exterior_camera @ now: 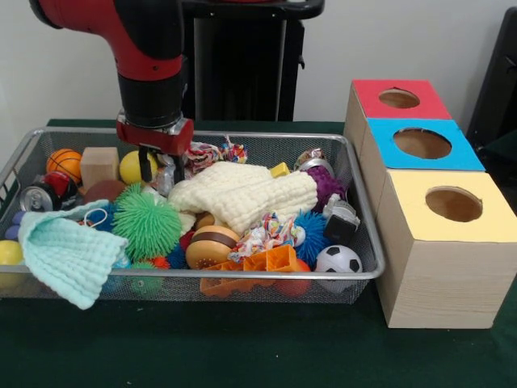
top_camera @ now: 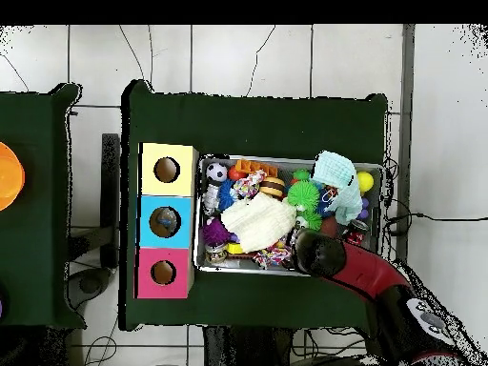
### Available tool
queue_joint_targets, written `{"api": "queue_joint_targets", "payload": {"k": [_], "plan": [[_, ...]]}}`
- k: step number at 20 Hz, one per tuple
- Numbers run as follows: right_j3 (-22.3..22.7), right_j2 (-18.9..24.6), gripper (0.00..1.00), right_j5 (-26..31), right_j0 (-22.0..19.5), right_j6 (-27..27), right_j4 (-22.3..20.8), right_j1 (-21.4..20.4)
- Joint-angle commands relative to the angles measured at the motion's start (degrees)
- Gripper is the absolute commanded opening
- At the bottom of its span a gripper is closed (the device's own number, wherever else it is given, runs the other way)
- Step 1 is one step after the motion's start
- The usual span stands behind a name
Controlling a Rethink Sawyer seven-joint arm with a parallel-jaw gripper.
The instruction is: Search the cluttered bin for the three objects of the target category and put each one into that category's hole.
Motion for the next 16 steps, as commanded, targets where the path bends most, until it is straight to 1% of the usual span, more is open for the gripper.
{"api": "queue_joint_targets", "payload": {"k": [1,3,7,8,16], "plan": [[1.5,6.0,1.00,-8.1,-1.7,10.7,2.4,7.3],[1.3,6.1,1.00,-8.8,-1.8,10.7,2.1,7.9],[1.4,6.0,1.00,-8.5,-1.5,10.8,2.1,7.9],[1.5,6.2,0.00,-8.7,-1.7,10.8,2.0,8.0],[1.2,6.1,0.00,-7.4,-1.6,10.1,2.0,7.9]]}}
